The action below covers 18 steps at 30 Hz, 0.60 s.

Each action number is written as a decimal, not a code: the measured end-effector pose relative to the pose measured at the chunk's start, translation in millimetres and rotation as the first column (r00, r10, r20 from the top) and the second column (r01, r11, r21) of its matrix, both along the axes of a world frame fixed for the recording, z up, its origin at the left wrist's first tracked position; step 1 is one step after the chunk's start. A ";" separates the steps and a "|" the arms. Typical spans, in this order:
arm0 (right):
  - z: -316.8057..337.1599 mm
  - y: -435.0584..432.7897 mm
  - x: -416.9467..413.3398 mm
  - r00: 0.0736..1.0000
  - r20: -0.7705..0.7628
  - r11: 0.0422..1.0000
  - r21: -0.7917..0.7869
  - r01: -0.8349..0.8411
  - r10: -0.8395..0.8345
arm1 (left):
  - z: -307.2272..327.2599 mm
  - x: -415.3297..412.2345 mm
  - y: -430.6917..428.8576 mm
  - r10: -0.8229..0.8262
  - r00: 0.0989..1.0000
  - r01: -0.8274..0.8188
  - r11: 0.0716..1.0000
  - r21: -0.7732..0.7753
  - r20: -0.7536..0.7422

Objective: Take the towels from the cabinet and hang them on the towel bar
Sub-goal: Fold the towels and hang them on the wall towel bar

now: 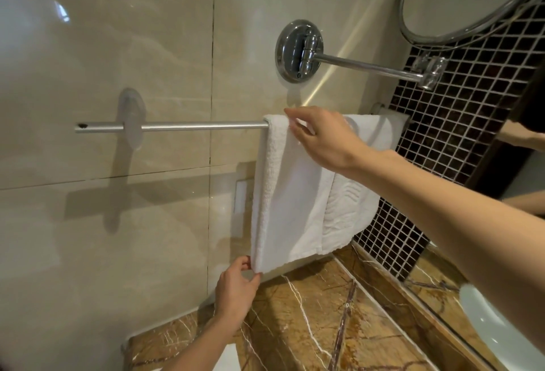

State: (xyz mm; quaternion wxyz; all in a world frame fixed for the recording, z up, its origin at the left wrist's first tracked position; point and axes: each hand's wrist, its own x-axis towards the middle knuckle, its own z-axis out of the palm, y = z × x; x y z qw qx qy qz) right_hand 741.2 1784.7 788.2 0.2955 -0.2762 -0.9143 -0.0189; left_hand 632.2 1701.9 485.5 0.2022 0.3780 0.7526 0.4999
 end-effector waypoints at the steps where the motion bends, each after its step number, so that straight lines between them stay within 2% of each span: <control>1: -2.3 -2.9 0.9 1.000 -0.005 1.000 -0.002 -0.015 0.015 | 1.1 0.0 -0.7 0.004 1.000 -0.004 1.000 -0.002 0.000; 8: -16.3 -26.6 26.4 0.999 -0.045 0.996 -0.082 0.017 -0.021 | 12.4 2.3 -19.5 -0.001 1.000 0.001 1.000 -0.020 0.014; 18: -48.7 -70.3 53.9 0.994 0.078 0.977 -0.190 0.093 -0.080 | 51.1 -7.0 -78.5 -0.029 0.999 0.030 0.998 -0.055 0.015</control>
